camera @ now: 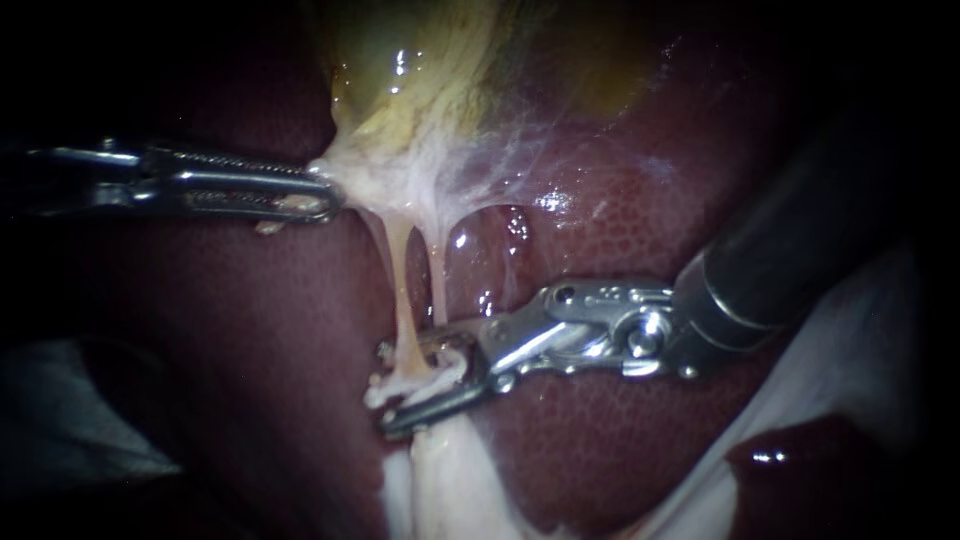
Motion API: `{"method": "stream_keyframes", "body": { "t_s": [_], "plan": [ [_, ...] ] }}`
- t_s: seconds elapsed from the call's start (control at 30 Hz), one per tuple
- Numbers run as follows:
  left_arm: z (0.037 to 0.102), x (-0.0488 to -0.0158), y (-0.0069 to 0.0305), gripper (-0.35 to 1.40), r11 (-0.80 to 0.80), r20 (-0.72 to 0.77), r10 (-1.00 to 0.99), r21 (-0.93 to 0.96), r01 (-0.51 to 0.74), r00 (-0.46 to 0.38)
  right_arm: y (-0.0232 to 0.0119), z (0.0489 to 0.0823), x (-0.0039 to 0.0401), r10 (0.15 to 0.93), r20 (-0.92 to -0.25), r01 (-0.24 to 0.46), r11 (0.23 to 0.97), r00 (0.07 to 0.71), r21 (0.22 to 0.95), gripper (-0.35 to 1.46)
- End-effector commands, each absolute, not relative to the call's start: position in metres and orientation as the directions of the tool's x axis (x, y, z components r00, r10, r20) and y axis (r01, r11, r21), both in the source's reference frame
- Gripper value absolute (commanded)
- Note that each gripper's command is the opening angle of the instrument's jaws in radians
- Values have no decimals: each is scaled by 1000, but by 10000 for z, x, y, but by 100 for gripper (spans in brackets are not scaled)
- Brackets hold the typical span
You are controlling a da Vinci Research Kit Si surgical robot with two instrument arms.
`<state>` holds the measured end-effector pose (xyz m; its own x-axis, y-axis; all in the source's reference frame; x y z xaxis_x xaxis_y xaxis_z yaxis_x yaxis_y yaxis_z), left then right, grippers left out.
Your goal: Clipping second clip left tube
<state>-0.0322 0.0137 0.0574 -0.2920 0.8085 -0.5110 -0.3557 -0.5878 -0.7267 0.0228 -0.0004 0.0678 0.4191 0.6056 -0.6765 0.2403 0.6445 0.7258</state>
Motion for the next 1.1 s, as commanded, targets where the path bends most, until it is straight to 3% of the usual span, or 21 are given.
{"method": "stream_keyframes", "body": {
  "t_s": [0.03, 0.7, 0.87, 1.1],
  "plan": [
    [574, -322, 137, -35, -588, -511, 809, -727, -356, -292, -4, 678, 230, 605, -677, 239, 646, 420, 725, 47],
    [574, -323, 137, -35, -588, -511, 809, -727, -356, -292, -28, 645, 245, 630, -671, 294, 605, 392, 740, 42],
    [575, -323, 137, -35, -588, -511, 809, -727, -356, -292, -29, 644, 244, 631, -672, 300, 604, 387, 739, 30],
    [575, -323, 138, -35, -588, -511, 809, -727, -356, -292, -29, 644, 241, 632, -670, 304, 598, 389, 742, -5]
  ]
}}
